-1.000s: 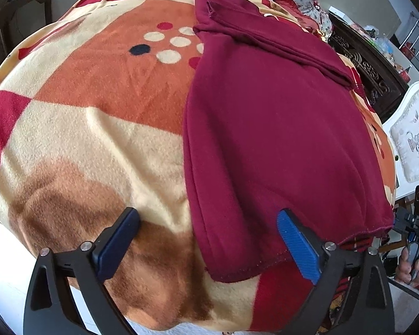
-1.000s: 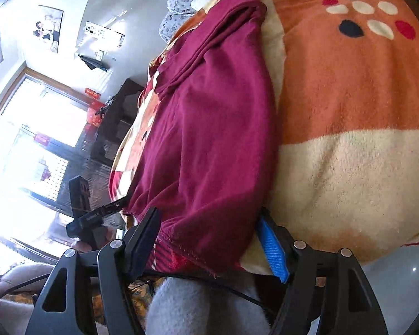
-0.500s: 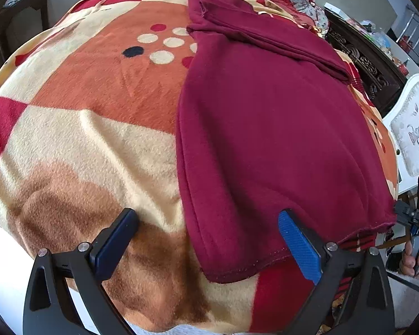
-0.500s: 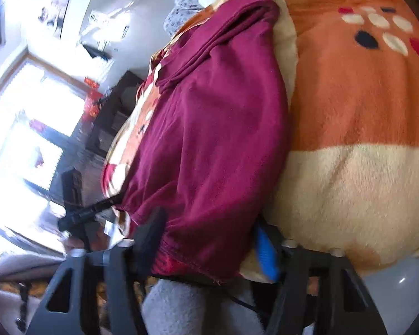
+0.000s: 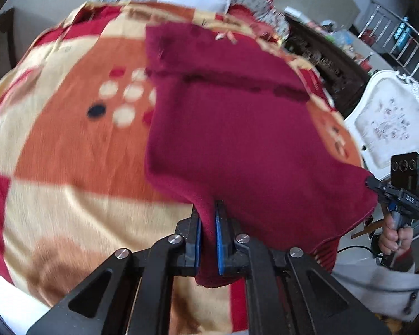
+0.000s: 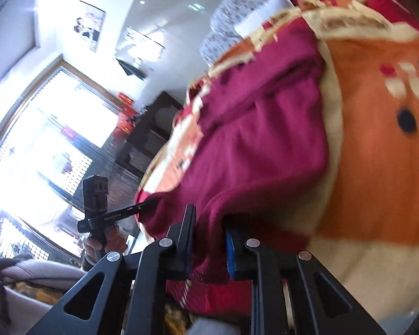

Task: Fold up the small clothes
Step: 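Lift the held hem with the left tool and fold it over toward the collar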

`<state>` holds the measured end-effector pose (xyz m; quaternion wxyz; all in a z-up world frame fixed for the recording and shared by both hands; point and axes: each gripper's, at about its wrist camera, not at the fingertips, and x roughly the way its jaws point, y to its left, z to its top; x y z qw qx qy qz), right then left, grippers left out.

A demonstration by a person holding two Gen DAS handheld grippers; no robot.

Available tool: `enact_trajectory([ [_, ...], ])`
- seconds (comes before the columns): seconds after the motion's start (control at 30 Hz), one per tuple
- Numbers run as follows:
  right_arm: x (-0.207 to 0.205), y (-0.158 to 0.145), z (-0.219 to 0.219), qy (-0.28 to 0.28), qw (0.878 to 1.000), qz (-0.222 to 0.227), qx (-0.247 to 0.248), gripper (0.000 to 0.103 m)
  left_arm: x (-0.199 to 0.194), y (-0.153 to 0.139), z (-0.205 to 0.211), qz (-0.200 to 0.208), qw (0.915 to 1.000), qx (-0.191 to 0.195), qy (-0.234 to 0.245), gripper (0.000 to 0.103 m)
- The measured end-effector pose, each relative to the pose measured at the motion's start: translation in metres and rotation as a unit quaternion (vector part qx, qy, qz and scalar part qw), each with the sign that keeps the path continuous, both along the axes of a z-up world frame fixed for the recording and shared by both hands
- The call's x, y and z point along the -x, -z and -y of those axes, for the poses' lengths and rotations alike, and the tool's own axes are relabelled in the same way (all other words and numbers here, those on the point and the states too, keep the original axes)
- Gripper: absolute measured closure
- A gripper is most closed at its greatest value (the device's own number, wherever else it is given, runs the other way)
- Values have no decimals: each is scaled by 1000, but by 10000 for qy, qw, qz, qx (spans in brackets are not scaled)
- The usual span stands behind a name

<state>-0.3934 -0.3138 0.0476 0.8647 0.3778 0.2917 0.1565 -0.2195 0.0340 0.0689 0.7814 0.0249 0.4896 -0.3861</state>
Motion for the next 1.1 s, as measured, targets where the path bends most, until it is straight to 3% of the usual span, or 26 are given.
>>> enact_trajectory([
  [0.3, -74, -52, 45, 194, 9976, 624, 226, 83, -65, -53, 35, 398, 9981, 467, -24, 95],
  [0.5, -144, -66, 98, 542, 9961, 673, 160, 83, -150, -84, 75, 657, 9943, 744, -381, 95],
  [0.73, -237, -38, 150, 945, 9954, 129, 24, 83, -255, -57, 125, 386, 9935, 601, -882, 95],
  [0.87, -265, -13, 176, 1274, 9912, -224, -285, 82, -285, -37, 141, 244, 9936, 580, -936, 95],
  [0.93, -274, 0, 188, 1351, 9873, -580, -594, 82, -294, -33, 146, 118, 9936, 603, -945, 92],
  [0.97, -275, 3, 193, 1350, 9859, -599, -790, 82, -300, -30, 146, -46, 9924, 677, -1026, 91],
  [1.03, -269, 0, 197, 1378, 9841, -469, -1014, 78, -306, -31, 144, -253, 9906, 841, -1050, 80],
  [1.07, -262, -7, 198, 1432, 9844, -345, -963, 68, -307, -35, 142, -286, 9901, 896, -1045, 76],
  [1.1, -256, -13, 198, 1544, 9838, -253, -872, 59, -307, -39, 140, -218, 9900, 884, -1079, 61],
])
